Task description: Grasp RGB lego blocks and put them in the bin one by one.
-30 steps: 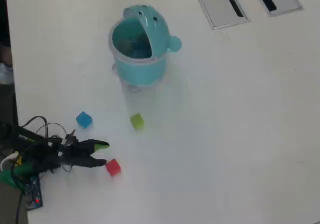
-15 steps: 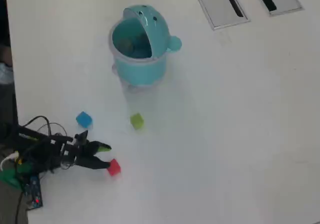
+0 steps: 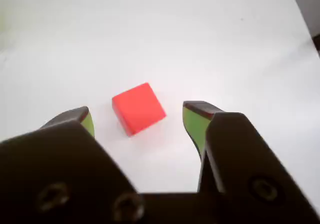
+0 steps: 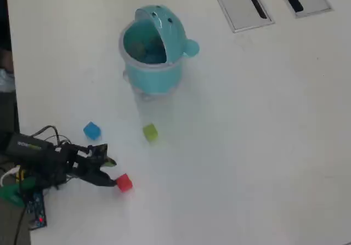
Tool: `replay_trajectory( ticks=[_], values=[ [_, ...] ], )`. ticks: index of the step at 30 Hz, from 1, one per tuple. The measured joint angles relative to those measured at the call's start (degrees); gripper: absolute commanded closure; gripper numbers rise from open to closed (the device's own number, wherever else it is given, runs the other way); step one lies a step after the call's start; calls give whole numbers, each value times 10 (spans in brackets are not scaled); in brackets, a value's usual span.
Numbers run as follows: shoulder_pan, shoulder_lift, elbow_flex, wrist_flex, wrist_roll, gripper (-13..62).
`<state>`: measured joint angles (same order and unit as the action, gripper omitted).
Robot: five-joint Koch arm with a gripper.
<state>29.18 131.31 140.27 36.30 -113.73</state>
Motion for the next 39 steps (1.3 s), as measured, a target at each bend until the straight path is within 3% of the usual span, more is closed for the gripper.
replay_trajectory(
  ticks=[15,22,39],
  values=[
    [-10,-9,-4,38,-136,147],
    [3,-78,-3,6,-227,147],
    [13,-221,-40,-111,-236,142]
  ],
)
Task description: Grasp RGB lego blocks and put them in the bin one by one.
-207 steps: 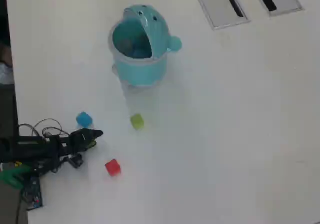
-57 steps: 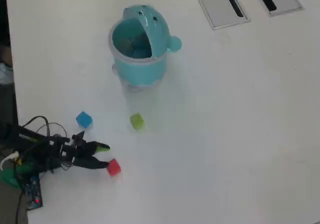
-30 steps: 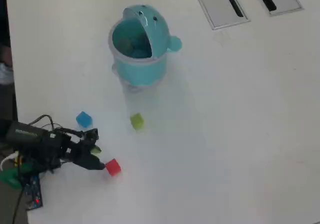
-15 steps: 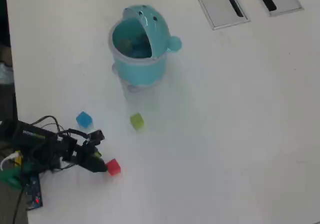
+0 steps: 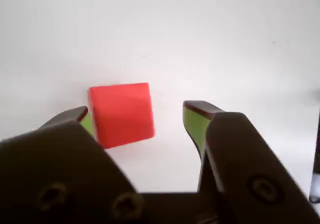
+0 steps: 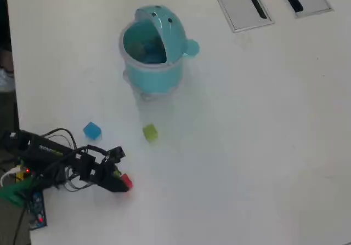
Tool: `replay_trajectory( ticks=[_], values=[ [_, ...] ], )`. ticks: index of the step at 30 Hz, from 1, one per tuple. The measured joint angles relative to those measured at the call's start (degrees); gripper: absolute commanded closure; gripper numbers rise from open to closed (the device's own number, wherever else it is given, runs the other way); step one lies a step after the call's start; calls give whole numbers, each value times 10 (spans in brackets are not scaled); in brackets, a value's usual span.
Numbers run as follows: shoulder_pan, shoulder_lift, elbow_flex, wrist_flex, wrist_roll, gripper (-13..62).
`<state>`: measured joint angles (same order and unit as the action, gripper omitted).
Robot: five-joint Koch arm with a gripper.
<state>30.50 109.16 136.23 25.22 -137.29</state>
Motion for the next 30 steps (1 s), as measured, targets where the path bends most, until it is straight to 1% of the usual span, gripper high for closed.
replay_trajectory(
  ticks=[6,20,25,30],
  values=[
    [0,-23,0,0,-24,143],
    [-11,-45,0,-4,-27,150],
    [-13,-51,0,-4,-27,216],
    [-15,-51,0,-4,-33,336]
  ],
)
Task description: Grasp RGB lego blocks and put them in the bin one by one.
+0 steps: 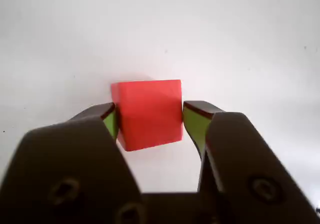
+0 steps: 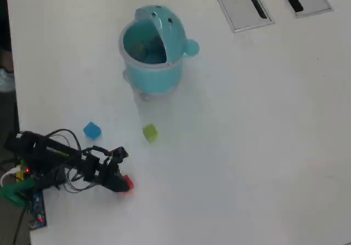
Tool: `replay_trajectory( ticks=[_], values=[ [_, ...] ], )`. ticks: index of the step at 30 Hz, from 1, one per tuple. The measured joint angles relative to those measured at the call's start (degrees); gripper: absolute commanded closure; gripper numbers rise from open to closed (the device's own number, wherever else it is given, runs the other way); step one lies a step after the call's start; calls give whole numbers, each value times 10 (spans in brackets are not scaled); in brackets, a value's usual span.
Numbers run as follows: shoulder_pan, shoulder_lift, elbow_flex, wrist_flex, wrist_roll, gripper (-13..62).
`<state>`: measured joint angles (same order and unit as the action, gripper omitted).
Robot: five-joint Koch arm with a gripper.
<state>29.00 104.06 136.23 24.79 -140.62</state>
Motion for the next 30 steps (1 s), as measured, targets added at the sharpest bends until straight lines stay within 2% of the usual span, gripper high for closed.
replay_trajectory(
  ticks=[4,11,13,18,30],
  values=[
    [-2,0,-1,13,-4,424],
    [2,2,-58,125,-4,426],
    [1,13,-73,146,-4,466],
    [-16,62,-81,202,-4,469],
    [-101,140,-149,206,54,472]
  ],
)
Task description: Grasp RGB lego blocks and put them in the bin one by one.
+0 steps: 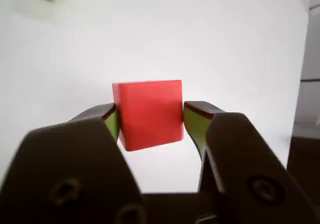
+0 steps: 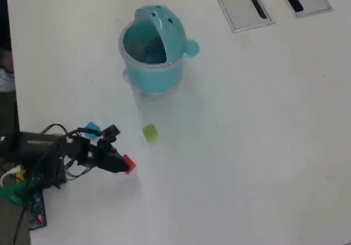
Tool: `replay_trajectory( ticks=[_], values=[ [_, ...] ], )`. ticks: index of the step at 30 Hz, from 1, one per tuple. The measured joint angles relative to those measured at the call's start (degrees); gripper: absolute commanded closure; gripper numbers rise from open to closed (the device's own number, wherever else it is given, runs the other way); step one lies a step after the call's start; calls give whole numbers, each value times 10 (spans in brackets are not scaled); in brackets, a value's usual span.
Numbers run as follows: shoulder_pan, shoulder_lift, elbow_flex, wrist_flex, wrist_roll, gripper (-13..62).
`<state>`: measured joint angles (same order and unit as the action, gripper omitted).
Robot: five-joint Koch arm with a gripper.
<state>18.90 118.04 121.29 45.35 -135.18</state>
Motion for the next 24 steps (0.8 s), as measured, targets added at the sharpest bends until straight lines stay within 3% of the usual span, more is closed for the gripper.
replay_trajectory(
  ticks=[5,8,13,24],
  values=[
    [-20,29,-36,13,18,481],
    [-38,37,-38,18,36,548],
    [-102,37,-38,1,200,546],
    [-243,38,-37,-98,317,548]
  ],
)
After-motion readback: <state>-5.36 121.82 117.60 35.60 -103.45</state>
